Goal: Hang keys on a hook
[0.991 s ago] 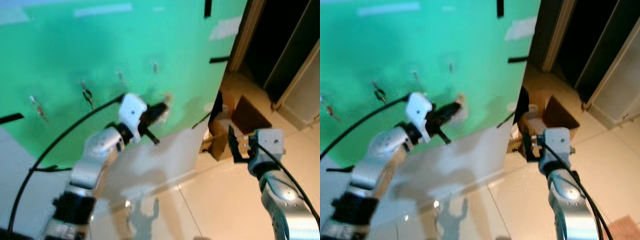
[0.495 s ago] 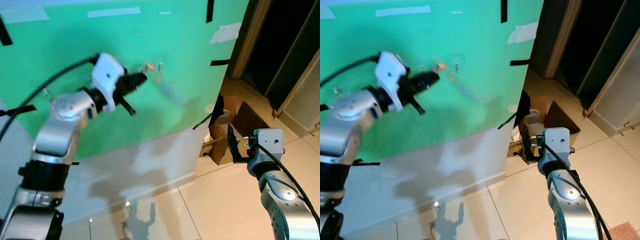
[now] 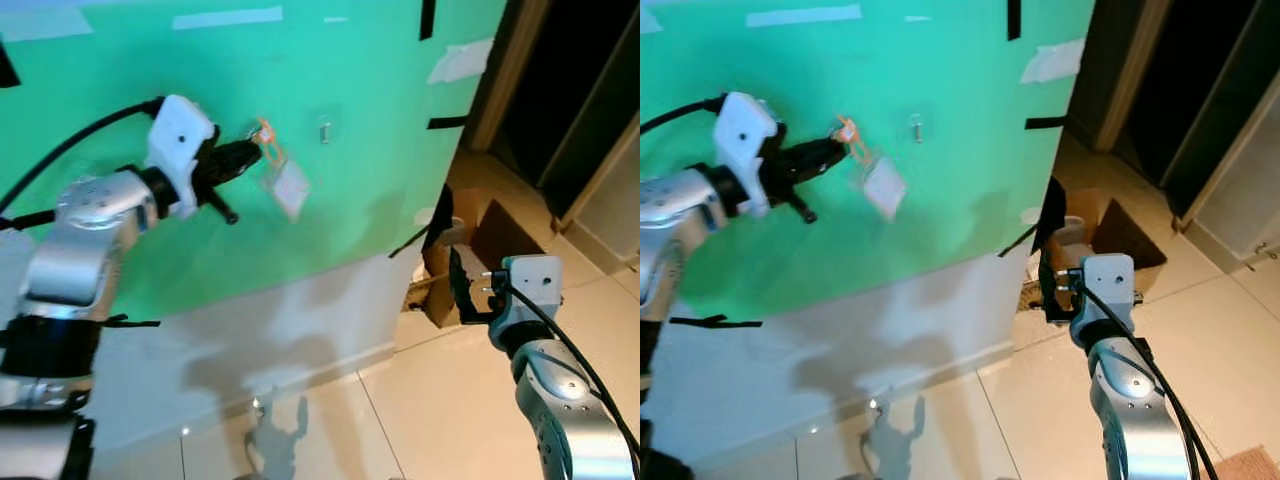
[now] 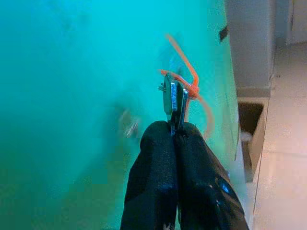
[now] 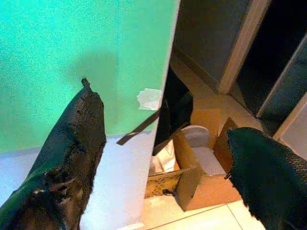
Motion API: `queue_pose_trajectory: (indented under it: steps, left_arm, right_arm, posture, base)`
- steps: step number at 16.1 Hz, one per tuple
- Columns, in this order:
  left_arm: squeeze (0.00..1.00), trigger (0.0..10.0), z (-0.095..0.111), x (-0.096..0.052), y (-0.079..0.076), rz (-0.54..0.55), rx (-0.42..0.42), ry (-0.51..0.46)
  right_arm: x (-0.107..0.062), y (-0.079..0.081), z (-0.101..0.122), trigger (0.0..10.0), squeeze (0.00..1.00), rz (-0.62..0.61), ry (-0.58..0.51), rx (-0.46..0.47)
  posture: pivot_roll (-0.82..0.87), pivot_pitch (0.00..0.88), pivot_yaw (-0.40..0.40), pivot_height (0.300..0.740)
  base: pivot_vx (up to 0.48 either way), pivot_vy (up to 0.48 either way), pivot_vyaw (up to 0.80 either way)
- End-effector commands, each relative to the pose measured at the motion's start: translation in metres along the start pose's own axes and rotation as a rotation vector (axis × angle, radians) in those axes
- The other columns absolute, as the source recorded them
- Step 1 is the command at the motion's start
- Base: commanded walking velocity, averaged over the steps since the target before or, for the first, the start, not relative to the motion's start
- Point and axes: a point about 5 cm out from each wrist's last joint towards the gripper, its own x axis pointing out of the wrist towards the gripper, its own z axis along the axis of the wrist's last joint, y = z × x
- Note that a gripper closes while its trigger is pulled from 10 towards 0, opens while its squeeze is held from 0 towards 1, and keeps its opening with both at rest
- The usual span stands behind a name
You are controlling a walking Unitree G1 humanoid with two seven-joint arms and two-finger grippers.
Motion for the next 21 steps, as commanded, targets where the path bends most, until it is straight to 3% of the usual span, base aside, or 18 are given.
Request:
queue_pose_trajectory:
  steps: [1,6,11,17,21]
  left_arm:
    - [0.00,10.0,0.000,-0.006,0.006,0.013,0.013,0.021]
    - [0.00,10.0,-0.012,-0.008,0.021,0.121,0.012,0.106]
    - [0.00,10.0,-0.010,0.004,0.016,0.089,-0.002,0.075]
    - [0.00,10.0,-0.002,0.027,0.005,-0.024,-0.036,0.039]
    - [0.00,10.0,-0.007,0.033,0.015,0.023,-0.012,0.087]
  right_arm:
    - [0.002,0.002,0.000,10.0,0.00,0.005,-0.002,0.003]
    - [0.003,0.003,-0.002,10.0,0.00,0.007,-0.002,0.006]
    - [0.001,0.002,-0.002,10.0,0.00,0.000,-0.004,0.008]
    - [0.001,0.001,-0.003,10.0,0.00,-0.008,-0.003,0.009]
    - [0.002,0.001,-0.002,10.0,0.00,-0.012,-0.007,0.011]
  posture:
    - [-0.05,0.000,0.028,0.740]
    - [-0.05,0.000,0.036,0.740]
    - [-0.06,0.000,0.046,0.740]
    - [-0.06,0.000,0.054,0.740]
    - [-0.06,0.000,0.059,0.740]
  base:
    - [0.000,0.000,0.00]
    - [0.000,0.000,0.00]
    - [0.000,0.000,0.00]
    - [0.000,0.000,0.00]
    - [0.000,0.000,0.00]
